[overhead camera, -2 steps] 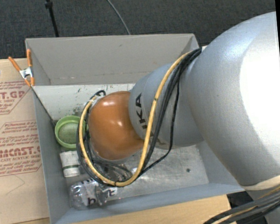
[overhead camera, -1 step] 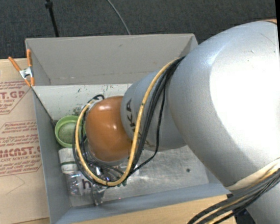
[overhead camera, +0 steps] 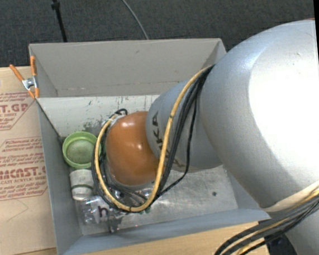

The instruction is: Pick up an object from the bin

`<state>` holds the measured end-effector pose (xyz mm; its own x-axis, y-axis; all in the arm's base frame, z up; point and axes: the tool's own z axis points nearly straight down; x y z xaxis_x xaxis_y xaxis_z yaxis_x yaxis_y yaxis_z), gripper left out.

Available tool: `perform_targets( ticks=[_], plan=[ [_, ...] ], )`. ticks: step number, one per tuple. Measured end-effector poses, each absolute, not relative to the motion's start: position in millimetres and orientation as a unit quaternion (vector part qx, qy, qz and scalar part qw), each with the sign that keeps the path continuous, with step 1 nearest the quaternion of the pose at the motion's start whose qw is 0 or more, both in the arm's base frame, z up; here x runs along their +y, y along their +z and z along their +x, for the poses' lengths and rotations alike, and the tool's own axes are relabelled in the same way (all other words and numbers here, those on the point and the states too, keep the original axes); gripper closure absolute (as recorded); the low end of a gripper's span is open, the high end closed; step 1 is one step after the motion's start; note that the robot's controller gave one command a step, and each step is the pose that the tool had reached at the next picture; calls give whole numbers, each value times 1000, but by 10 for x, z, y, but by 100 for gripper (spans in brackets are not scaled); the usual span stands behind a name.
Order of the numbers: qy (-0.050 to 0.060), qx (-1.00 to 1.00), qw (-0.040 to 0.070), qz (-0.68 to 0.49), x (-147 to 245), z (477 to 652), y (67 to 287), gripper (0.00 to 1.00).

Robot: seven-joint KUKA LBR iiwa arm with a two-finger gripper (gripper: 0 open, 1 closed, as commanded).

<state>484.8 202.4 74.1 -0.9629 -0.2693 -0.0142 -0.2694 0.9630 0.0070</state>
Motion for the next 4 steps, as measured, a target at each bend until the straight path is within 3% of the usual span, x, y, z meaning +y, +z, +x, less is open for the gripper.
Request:
perform_targets(
  ticks=[2, 4],
  plan=[
    [3, 991, 3, -136, 2016, 4829, 783, 100],
    [0, 991, -3, -136, 1999, 4809, 1165, 100]
  ],
)
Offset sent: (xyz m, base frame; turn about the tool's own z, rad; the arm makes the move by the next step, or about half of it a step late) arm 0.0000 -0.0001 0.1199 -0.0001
